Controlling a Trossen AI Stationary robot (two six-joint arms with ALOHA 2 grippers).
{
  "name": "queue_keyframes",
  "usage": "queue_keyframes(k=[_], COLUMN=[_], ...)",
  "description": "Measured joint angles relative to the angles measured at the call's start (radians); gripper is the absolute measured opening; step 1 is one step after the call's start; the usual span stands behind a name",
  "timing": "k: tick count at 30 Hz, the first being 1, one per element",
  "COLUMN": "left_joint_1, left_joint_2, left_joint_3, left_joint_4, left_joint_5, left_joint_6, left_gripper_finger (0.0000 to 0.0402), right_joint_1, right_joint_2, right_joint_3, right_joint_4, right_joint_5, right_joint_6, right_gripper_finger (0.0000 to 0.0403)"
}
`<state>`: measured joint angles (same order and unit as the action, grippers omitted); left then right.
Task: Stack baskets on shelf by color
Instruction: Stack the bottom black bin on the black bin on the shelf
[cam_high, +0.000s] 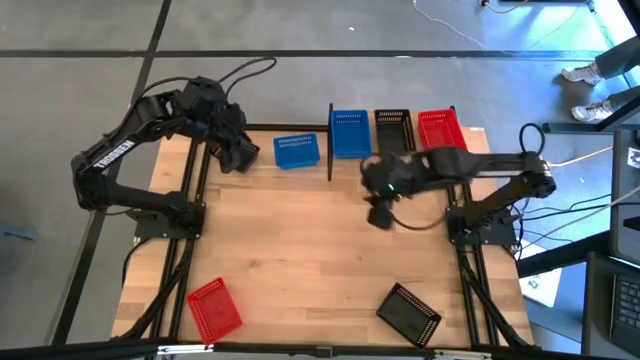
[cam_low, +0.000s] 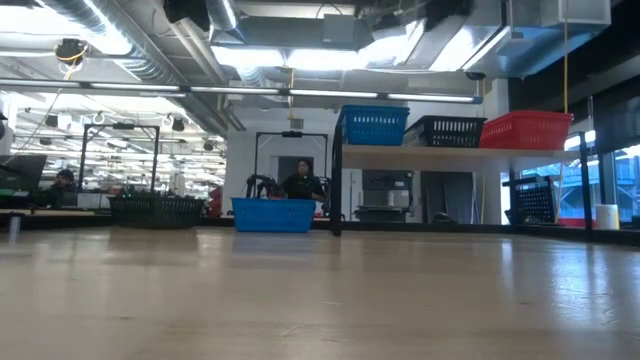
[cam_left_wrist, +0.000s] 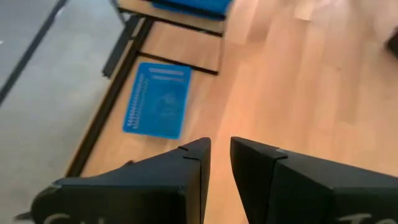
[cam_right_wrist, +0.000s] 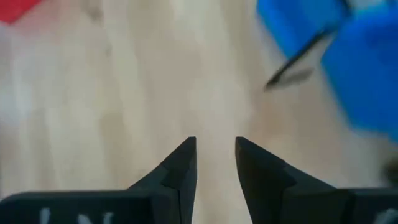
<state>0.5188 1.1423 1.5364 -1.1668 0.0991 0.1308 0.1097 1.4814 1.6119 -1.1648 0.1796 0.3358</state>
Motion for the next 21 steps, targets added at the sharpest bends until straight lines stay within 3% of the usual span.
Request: queue_keyframes(k=[3, 10, 15, 21], left_joint_1=[-0.033, -0.11, -0.164, -0.221], left_joint_2=[0.0, 0.0, 0.0, 0.0], left_joint_3=[0.0, 0.0, 0.0, 0.0], left_joint_4=[0.0, 0.0, 0.006, 0.016], left_joint_5=[0.0, -0.003, -0.006, -0.01], left_joint_6=[-0.038, -0.144, -0.206, -0.21], left_gripper_finger=[0.0055, 0.0055, 0.0055, 0.0055], right_joint_1=[0.089, 0.297, 0.431, 0.534], right_joint_2=[-0.024, -0.025, -0.026, -0.025], right_joint_3=[0.0, -0.001, -0.014, -0.128], right_joint_4=[-0.115, -0.238, -0.234, -0.172], right_joint_5=[-0.015, -0.274, -0.283, -0.27], right_joint_6=[0.171, 0.605, 0.842, 1.082], right_gripper_finger=[0.011, 0.011, 0.011, 0.011])
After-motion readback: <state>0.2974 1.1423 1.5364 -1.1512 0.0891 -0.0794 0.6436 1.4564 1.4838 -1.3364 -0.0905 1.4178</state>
